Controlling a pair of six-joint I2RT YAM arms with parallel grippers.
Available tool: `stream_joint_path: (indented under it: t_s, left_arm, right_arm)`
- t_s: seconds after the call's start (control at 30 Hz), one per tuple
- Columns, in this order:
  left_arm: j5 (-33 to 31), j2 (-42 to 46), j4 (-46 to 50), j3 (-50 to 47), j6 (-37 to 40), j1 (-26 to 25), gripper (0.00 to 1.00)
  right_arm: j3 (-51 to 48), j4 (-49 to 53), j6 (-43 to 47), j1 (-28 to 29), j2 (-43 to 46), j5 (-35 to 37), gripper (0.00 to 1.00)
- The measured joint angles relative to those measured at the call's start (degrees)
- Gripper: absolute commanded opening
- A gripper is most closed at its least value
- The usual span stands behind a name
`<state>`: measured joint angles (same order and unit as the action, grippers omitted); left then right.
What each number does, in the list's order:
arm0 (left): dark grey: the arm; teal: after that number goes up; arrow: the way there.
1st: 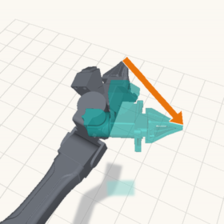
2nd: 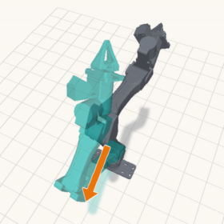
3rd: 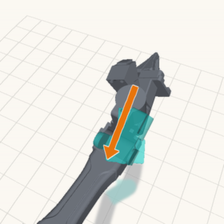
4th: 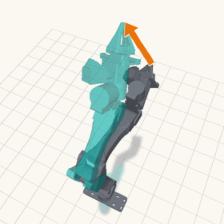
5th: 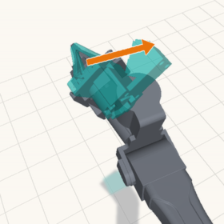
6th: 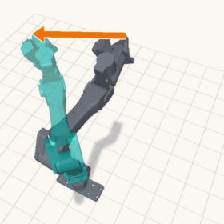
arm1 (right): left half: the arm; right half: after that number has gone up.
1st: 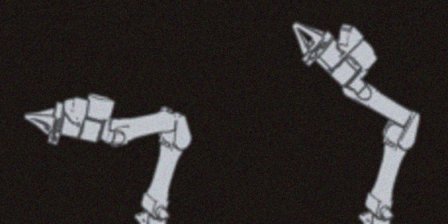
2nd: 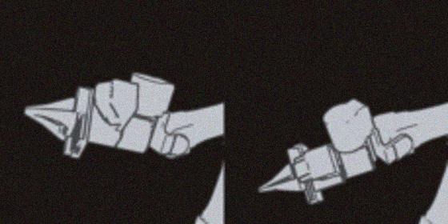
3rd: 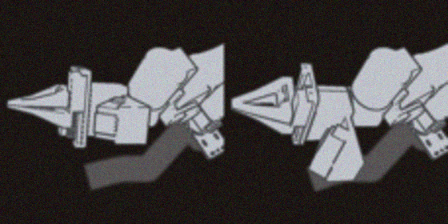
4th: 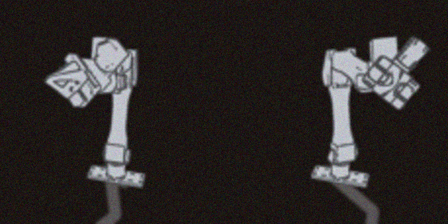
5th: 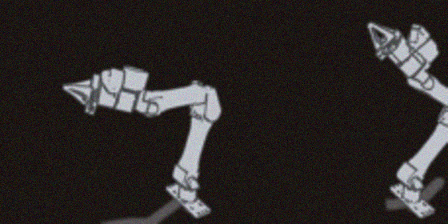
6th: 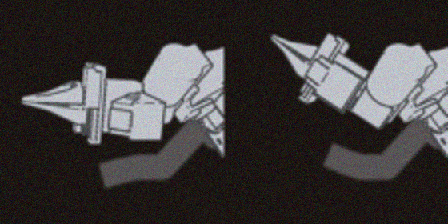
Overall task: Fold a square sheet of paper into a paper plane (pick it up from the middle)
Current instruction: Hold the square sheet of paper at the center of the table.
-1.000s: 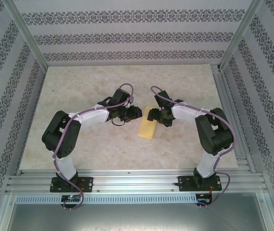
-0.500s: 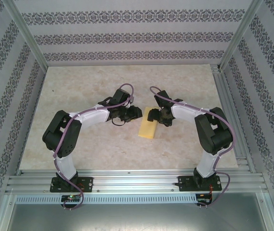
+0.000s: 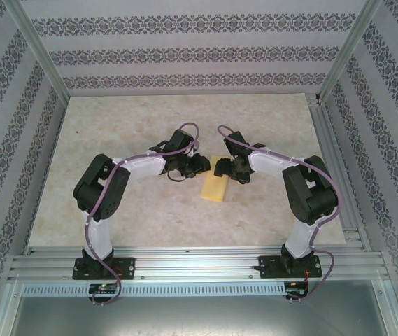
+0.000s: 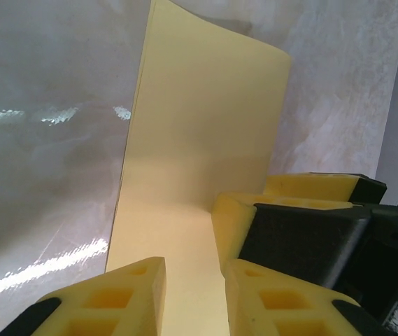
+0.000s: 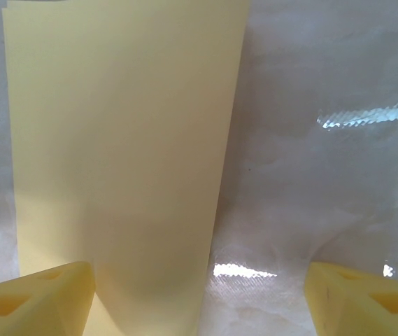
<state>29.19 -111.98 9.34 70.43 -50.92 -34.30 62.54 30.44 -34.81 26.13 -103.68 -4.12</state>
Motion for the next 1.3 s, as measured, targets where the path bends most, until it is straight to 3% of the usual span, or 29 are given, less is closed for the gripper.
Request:
stream_joint_path:
  t_s: [0.4, 0.6, 1.3]
  left_arm:
    - [1.4, -4.9, -1.7, 3.3, -2.1, -0.7, 0.19]
    - [1.4, -5.9, -1.6, 3.7, -2.3, -0.7, 0.07]
    - [0.1, -9.1, -0.8, 4.7, -2.1, -1.0, 0.05]
  right_arm:
    - [0.0, 0.0, 0.0, 0.0, 0.0, 0.0, 0.8]
    - [0.0, 0.0, 0.0, 0.0, 0.0, 0.0, 0.8]
    - [0.2, 0.3, 0.0, 0.0, 0.0, 0.0, 0.8]
